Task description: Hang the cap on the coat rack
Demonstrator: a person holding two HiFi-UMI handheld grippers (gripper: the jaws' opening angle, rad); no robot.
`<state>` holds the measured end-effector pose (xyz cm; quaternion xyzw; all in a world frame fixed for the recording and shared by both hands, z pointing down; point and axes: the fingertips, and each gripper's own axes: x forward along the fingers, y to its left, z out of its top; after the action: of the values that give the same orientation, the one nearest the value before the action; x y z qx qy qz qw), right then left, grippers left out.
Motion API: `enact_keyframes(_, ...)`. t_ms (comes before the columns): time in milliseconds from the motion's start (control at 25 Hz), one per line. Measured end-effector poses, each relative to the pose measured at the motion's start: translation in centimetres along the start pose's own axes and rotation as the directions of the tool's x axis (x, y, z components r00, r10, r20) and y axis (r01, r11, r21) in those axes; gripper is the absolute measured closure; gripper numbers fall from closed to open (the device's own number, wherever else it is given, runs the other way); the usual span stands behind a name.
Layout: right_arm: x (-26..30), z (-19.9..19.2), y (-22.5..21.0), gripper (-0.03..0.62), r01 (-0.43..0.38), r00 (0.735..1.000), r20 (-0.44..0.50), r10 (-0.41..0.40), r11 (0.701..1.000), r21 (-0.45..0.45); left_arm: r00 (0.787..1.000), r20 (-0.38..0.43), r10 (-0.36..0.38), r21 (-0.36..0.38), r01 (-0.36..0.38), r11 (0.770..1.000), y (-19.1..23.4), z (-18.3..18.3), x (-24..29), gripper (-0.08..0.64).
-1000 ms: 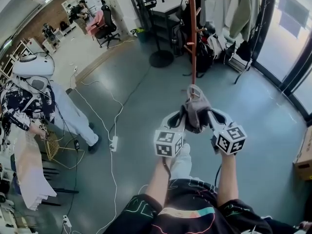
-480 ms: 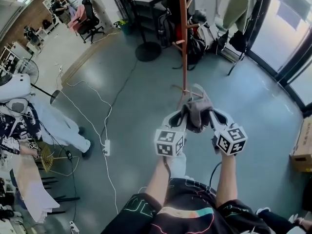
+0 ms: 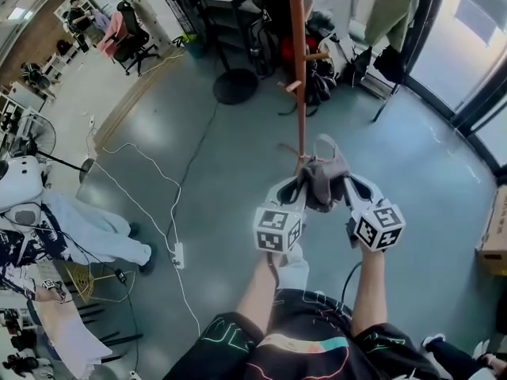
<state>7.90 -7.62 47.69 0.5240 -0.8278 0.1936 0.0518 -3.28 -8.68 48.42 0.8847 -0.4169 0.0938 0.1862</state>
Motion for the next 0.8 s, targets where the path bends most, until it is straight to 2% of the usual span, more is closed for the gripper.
enact_keyframes(200, 2.9, 1.6, -0.6, 0.584, 0.025, 1.0, 0.0, -0.025, 0.998, -0.06, 1.0, 0.02, -0.007, 0.006, 0.007, 1.0, 2.8, 2.3, 2.3, 0.512)
enact_keyframes(520, 4.4, 4.5, -1.8, 0.584, 0.038, 0.999, 0.004, -0.038, 0.993, -0.11, 0.998, 0.061, -0.03, -0.01, 0.031, 0.999, 3.5, 4.5, 4.5, 0.512)
enact_keyframes(800, 5.6, 5.5, -1.2, 0.584, 0.009, 1.0, -0.021, -0.011, 0.991, -0.132, 0.998, 0.063, -0.011, -0.059, 0.015, 0.998, 5.2, 4.6, 5.4, 0.512)
